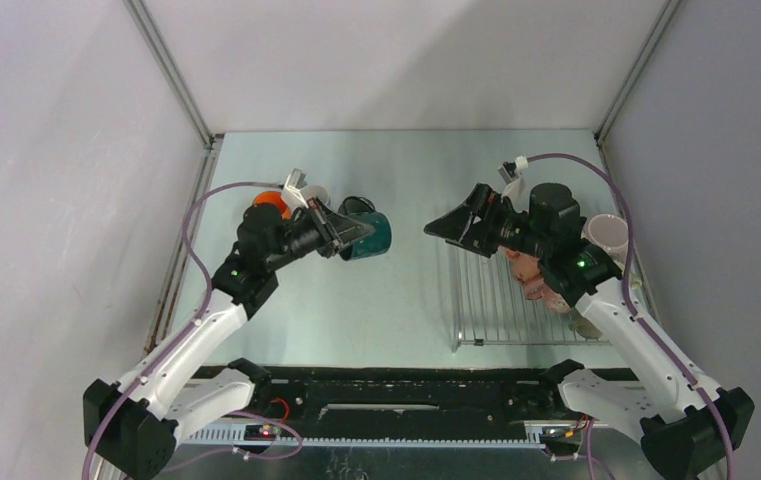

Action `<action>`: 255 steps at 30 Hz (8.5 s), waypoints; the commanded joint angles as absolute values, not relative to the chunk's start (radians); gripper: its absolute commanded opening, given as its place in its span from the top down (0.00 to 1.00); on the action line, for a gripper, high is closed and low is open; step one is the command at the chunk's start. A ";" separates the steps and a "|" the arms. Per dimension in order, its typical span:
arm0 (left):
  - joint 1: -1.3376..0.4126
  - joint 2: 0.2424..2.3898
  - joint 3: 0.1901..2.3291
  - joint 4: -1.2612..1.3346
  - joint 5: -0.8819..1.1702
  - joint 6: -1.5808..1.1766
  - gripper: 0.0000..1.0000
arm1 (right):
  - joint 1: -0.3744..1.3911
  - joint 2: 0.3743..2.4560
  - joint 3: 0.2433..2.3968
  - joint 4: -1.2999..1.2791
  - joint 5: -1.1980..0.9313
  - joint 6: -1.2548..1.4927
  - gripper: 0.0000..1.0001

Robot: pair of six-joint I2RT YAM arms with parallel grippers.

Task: Unload the cups from the dish rack
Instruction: Place the cup at the center of the board, then unload the cup from the dish rack.

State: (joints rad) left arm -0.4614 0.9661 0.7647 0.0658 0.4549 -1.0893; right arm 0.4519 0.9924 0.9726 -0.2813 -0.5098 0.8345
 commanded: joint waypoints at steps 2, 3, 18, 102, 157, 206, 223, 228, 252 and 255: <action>-0.456 0.896 0.849 -0.098 0.362 -0.927 1.00 | 0.469 1.006 0.989 -0.315 -0.467 0.791 0.00; -0.456 0.894 0.865 -0.160 0.339 -0.892 1.00 | 0.471 1.010 0.995 -0.330 -0.456 0.783 0.00; -0.378 1.038 1.037 -0.719 -0.131 -0.543 1.00 | 0.499 1.042 1.047 -0.488 -0.314 0.657 0.00; 0.018 1.491 1.287 -0.741 -0.236 -0.365 0.00 | 0.573 1.017 1.047 -0.696 -0.164 0.541 0.00; -0.626 1.248 1.164 -0.555 0.037 -0.320 0.00 | 0.175 1.490 1.301 -0.690 0.304 0.350 0.01; -0.660 1.310 1.198 -0.561 0.044 -0.374 0.00 | 0.293 1.685 1.295 -0.691 0.261 0.333 0.11; -0.668 1.335 1.214 -0.517 0.139 -0.466 0.00 | 0.291 1.609 1.371 -0.722 0.180 0.322 0.65; -0.669 1.344 1.205 -0.477 0.186 -0.507 0.00 | 0.290 1.588 1.400 -0.748 0.156 0.330 0.69; -0.668 1.336 1.049 -0.042 0.395 -0.786 0.00 | 0.284 1.389 1.484 -0.805 -0.136 0.429 0.72; -0.667 1.338 1.009 0.074 0.419 -0.852 0.00 | 0.293 1.375 1.489 -0.765 -0.231 0.478 0.72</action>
State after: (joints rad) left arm -0.6636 1.3495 1.0657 -0.1413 0.3557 -0.7418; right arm 0.2832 1.4322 1.4277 -0.8490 -0.0792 0.4000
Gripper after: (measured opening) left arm 0.996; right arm 0.834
